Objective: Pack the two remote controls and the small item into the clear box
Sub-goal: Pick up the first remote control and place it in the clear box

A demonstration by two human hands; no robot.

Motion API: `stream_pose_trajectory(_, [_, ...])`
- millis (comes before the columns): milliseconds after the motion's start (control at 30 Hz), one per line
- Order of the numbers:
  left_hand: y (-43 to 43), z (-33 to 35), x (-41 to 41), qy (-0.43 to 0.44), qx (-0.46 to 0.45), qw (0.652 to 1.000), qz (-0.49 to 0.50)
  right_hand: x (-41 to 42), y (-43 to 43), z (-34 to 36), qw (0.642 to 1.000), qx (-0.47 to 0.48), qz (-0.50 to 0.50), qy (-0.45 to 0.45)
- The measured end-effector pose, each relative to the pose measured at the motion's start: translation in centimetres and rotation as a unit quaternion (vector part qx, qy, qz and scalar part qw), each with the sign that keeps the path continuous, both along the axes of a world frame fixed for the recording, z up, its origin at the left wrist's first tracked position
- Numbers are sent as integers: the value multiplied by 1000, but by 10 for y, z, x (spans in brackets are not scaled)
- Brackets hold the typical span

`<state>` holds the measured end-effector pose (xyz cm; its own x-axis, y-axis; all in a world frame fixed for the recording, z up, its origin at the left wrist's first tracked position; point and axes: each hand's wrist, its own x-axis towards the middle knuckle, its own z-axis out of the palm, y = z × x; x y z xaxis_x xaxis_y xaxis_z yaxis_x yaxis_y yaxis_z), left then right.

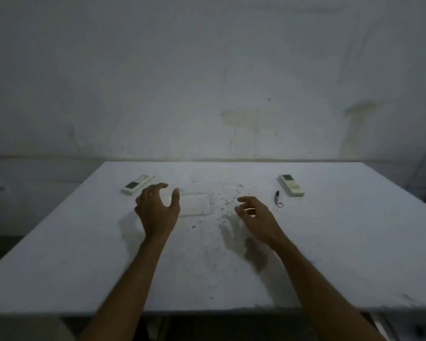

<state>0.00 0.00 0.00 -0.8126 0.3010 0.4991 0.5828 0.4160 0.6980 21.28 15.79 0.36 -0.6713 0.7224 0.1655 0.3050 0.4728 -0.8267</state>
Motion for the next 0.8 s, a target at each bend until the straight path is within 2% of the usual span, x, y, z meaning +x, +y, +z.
stream_pose_trajectory(133, [6,-10,-16,-151,-93,980,-88,-30,8,-4,1000,-18,-7,-19])
stream_pose_trajectory(367, [25,-10,-8,-229,-76,952,-187,-52,15,-5,998,-18,-34,-54])
stream_pose_trajectory(533, [20,-18,18,-205,-79,946,-239,-16,25,-4,995,-66,-73,-36])
stream_pose_trajectory(667, [11,-19,39,-129,-136,949,-254,24,16,-6,993,-60,-85,-48])
stream_pose_trajectory(800, [9,-18,53,-109,-151,943,-276,48,-1,-10,992,-51,-109,-39])
